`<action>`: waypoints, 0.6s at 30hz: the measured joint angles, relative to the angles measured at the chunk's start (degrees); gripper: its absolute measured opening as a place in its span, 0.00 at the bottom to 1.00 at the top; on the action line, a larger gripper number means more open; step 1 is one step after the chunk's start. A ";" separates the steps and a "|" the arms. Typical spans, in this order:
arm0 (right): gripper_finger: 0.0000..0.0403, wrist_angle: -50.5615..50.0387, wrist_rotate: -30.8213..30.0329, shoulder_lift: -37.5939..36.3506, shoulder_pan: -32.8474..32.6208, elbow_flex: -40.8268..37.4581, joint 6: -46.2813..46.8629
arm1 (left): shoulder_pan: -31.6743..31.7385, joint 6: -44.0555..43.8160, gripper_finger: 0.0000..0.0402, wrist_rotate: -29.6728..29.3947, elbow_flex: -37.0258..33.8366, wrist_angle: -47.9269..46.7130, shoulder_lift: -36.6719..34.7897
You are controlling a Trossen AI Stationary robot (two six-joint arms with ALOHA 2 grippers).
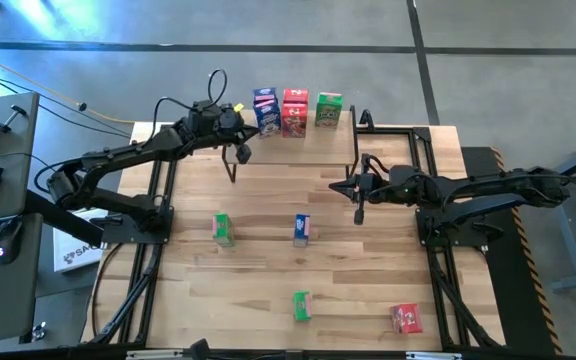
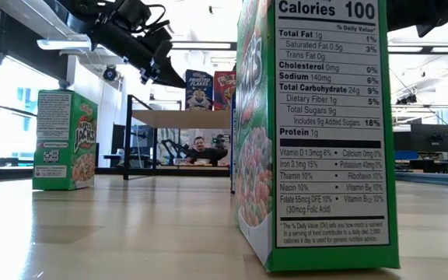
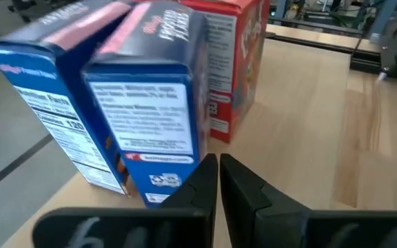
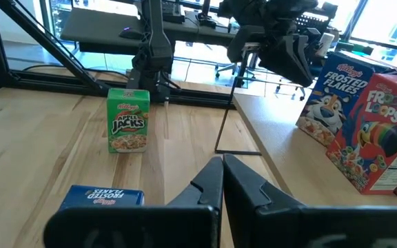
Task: Stack cereal on shelf
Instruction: Put the top blue cereal box aligned with the other blue cereal box on the shelf
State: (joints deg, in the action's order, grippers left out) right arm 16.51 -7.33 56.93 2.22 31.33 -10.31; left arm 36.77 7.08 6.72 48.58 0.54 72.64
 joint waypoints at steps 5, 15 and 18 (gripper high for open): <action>0.00 0.00 0.02 0.00 0.00 0.00 0.00 | -0.04 -0.40 0.02 -1.51 0.00 2.86 1.47; 0.00 -0.01 -0.01 0.00 0.00 0.00 0.02 | -0.02 -0.01 0.02 -5.11 0.00 3.93 3.47; 0.00 -0.02 0.01 0.00 0.00 0.00 0.01 | 0.00 0.01 0.02 -5.80 0.00 3.83 2.24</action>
State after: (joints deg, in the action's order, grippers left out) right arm 16.49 -7.32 56.93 2.22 31.33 -10.30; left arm 36.77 7.09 0.92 48.58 4.37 74.88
